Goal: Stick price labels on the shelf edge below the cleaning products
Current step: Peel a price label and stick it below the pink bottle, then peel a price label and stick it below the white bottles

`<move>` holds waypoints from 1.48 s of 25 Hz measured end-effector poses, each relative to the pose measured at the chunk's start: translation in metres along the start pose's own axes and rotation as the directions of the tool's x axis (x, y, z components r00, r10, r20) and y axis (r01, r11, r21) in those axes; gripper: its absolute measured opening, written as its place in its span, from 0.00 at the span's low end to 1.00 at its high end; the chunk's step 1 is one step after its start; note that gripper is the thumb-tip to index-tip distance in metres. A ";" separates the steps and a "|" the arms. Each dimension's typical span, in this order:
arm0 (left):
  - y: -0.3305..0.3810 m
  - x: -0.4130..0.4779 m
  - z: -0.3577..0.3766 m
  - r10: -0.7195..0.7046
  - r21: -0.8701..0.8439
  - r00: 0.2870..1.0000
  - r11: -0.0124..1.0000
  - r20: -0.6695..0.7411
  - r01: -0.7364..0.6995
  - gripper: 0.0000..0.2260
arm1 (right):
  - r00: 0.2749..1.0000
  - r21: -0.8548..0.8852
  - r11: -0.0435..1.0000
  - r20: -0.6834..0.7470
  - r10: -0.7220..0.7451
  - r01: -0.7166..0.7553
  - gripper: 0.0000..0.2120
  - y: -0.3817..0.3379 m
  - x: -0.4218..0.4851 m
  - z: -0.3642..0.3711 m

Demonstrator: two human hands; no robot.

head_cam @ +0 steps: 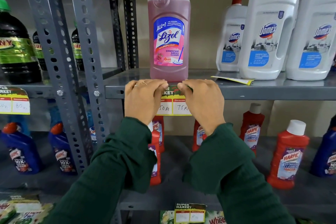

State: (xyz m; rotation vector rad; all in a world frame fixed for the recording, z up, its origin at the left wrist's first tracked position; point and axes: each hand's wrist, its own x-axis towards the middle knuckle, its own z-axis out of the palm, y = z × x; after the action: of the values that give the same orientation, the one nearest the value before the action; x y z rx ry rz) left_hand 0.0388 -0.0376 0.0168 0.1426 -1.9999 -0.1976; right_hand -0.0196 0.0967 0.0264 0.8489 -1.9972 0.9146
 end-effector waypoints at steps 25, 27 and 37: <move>0.057 0.016 0.006 0.132 -0.073 0.987 0.987 -0.096 -0.140 0.14 | 0.934 -0.214 0.910 -0.053 0.353 -0.355 0.10 0.071 0.052 -0.058; 0.082 0.019 0.026 0.281 0.057 0.959 0.959 -0.027 -0.279 0.15 | 0.916 -0.316 0.887 0.108 0.387 -0.338 0.11 0.087 0.065 -0.060; 0.113 0.011 0.076 0.276 0.308 0.951 0.901 0.137 -0.306 0.13 | 0.915 -0.310 0.920 0.243 0.321 -0.240 0.13 0.096 0.070 -0.053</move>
State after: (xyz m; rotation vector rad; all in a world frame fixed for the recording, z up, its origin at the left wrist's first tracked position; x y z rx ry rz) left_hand -0.0362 0.0765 0.0180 0.0426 -2.1037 0.3281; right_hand -0.1110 0.1728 0.0797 0.5675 -2.4843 0.6695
